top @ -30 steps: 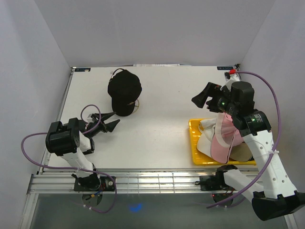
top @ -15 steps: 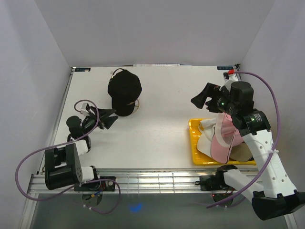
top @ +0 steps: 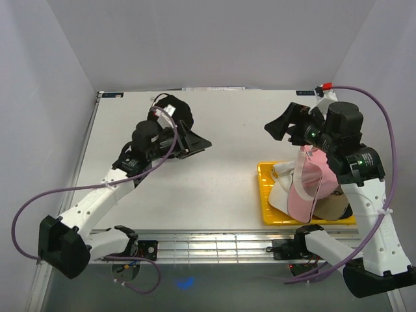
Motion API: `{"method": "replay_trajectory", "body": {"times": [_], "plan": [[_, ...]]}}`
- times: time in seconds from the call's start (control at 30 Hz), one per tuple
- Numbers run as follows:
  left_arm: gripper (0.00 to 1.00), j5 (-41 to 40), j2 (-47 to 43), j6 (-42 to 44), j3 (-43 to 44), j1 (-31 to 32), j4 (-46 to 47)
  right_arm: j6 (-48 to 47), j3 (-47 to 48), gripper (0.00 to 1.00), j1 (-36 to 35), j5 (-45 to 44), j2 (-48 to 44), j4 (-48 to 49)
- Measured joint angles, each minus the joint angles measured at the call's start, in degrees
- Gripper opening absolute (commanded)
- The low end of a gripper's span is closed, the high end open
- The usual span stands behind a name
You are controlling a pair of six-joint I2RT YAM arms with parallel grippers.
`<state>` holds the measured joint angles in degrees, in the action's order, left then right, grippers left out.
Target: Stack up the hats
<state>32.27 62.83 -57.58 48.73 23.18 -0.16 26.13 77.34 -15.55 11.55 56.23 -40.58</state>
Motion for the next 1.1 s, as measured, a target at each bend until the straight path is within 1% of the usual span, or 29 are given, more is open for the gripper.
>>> {"method": "replay_trajectory", "body": {"times": [0.1, 0.23, 0.4, 0.53, 0.7, 0.77, 0.9, 1.1], "plan": [[0.65, -7.0, 5.4, 2.6, 5.6, 10.2, -3.3, 0.0, 3.8, 0.92, 0.0, -0.1, -0.2, -0.7], [0.66, -15.1, 15.8, 5.2, 13.1, 21.2, -6.7, 0.2, 7.5, 0.92, 0.0, -0.6, -1.9, -1.4], [0.68, -20.7, 31.3, 7.6, 26.4, 33.1, -8.6, 1.2, 11.2, 0.92, 0.0, -1.3, -5.4, -1.4], [0.69, -23.1, 41.2, 9.4, 36.5, 40.1, -9.4, 2.3, 13.1, 0.91, 0.0, -2.7, -8.5, -0.7], [0.69, -26.8, 51.1, 12.0, 48.6, 46.5, -10.6, 3.8, 13.5, 0.91, 0.0, -4.5, -13.4, 0.8], [0.69, -28.1, 53.4, 12.9, 51.5, 48.3, -11.1, 4.1, 13.8, 0.91, 0.0, -4.8, -14.1, 1.0], [0.69, -30.7, 55.3, 14.2, 53.6, 51.3, -11.9, 4.6, 13.9, 0.91, 0.0, -5.0, -14.3, 1.0], [0.69, -33.0, 55.6, 15.1, 53.8, 52.9, -11.8, 4.9, 13.9, 0.91, 0.0, -5.1, -14.4, 0.8]]}}
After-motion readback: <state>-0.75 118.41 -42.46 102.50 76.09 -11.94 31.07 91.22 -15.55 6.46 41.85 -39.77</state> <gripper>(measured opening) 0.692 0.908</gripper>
